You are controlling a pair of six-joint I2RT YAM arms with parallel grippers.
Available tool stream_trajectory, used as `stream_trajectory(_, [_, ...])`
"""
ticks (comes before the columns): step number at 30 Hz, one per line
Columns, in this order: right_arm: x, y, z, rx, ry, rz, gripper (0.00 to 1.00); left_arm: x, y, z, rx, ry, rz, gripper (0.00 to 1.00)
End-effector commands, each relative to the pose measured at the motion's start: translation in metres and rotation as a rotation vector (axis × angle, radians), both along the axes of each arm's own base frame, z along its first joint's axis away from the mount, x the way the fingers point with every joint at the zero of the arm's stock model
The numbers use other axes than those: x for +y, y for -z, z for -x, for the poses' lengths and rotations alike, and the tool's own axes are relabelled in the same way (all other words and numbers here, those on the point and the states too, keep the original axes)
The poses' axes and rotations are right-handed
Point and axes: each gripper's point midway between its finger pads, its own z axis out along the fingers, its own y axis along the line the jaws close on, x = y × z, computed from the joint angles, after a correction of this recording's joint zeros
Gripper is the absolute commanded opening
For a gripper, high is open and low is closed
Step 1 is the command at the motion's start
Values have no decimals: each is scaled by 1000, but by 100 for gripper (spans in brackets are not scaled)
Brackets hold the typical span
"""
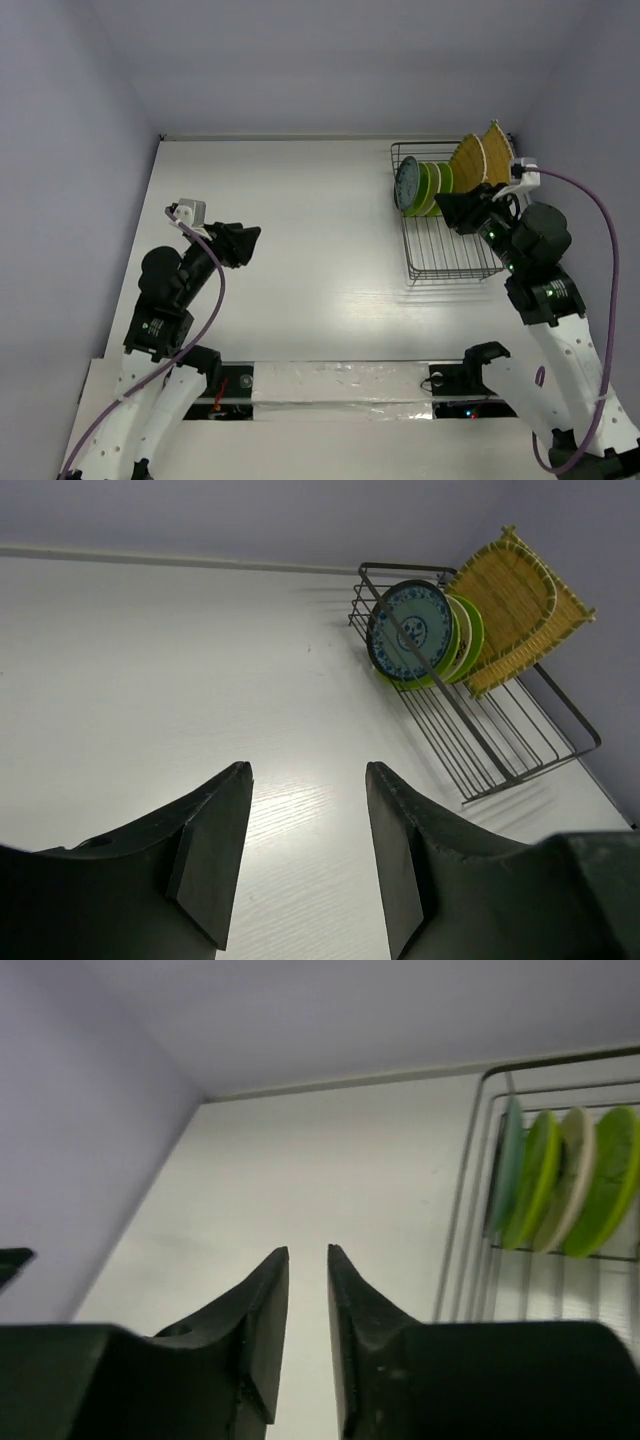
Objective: Unload the plates from the dish rack
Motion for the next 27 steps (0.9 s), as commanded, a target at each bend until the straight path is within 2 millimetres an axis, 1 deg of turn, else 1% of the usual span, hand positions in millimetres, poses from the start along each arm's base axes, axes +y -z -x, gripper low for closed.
stream_trajectory(1, [8, -30, -7, -67, 10, 13, 24, 1, -24, 1, -65, 2, -2, 46])
stream_trajectory(2, [13, -28, -9, -56, 12, 21, 4, 1, -24, 1, -66, 2, -2, 46])
stream_trajectory(3, [17, -21, -16, -29, 12, 36, 0, 2, -25, 2, -71, 0, -4, 46])
stream_trajectory(4, [19, -19, -19, -18, 17, 43, 0, 2, -24, 2, -70, 2, -6, 46])
stream_trajectory(5, [18, -21, -23, -21, 41, 55, 0, 2, -25, 3, -72, 3, -7, 46])
stream_trajectory(6, [16, -17, -28, -2, 63, 71, 0, 2, -24, 2, -71, 3, -7, 42])
stream_trajectory(7, [19, -9, -35, 24, 71, 91, 0, 0, -25, 3, -75, 11, -9, 38])
stream_trajectory(8, [16, -7, -40, 31, 91, 109, 0, 0, -25, 3, -78, 14, -8, 33])
stream_trajectory(9, [10, -6, -47, 37, 136, 118, 0, -1, -26, 4, -83, 22, -7, 20])
stream_trajectory(10, [9, 5, -57, 66, 159, 150, 0, -2, -27, 5, -88, 31, -7, 12])
stream_trajectory(11, [6, 10, -64, 82, 188, 170, 0, -2, -27, 6, -92, 31, -7, 5])
stream_trajectory(12, [-4, 12, -72, 97, 253, 192, 0, -1, -29, 6, -95, 26, -5, 0])
stream_trajectory(13, [-6, 18, -79, 115, 279, 212, 0, 0, -28, 6, -94, 18, -5, 0])
stream_trajectory(14, [-5, 35, -93, 157, 296, 251, 0, 2, -28, 5, -94, 3, -7, 0])
stream_trajectory(15, [-8, 34, -101, 163, 330, 264, 0, 4, -28, 5, -93, -3, -7, 0])
stream_trajectory(17, [-6, 43, -117, 181, 349, 281, 0, 5, -28, 5, -93, -12, -5, 0])
stream_trajectory(18, [-1, 62, -130, 226, 348, 310, 0, 6, -29, 6, -98, -15, -4, 0])
stream_trajectory(19, [5, 55, -139, 220, 342, 299, 0, 8, -30, 6, -100, -28, -5, 2])
stream_trajectory(20, [9, 60, -147, 232, 335, 304, 1, 9, -30, 6, -99, -31, -3, 6])
stream_trajectory(21, [13, 77, -161, 268, 341, 327, 6, 9, -30, 6, -100, -32, -3, 12])
stream_trajectory(22, [13, 83, -167, 283, 354, 341, 12, 9, -30, 6, -100, -34, -3, 14])
stream_trajectory(23, [13, 76, -176, 277, 376, 342, 27, 9, -30, 7, -99, -34, -3, 17])
stream_trajectory(24, [7, 82, -180, 296, 417, 367, 31, 9, -28, 7, -96, -32, -4, 21])
stream_trajectory(25, [7, 94, -187, 322, 425, 391, 35, 9, -28, 7, -96, -29, -8, 23])
stream_trajectory(26, [7, 93, -191, 320, 434, 398, 42, 9, -28, 8, -97, -29, -7, 25])
stream_trajectory(27, [-2, 94, -195, 319, 468, 404, 43, 9, -29, 8, -100, -29, -6, 27])
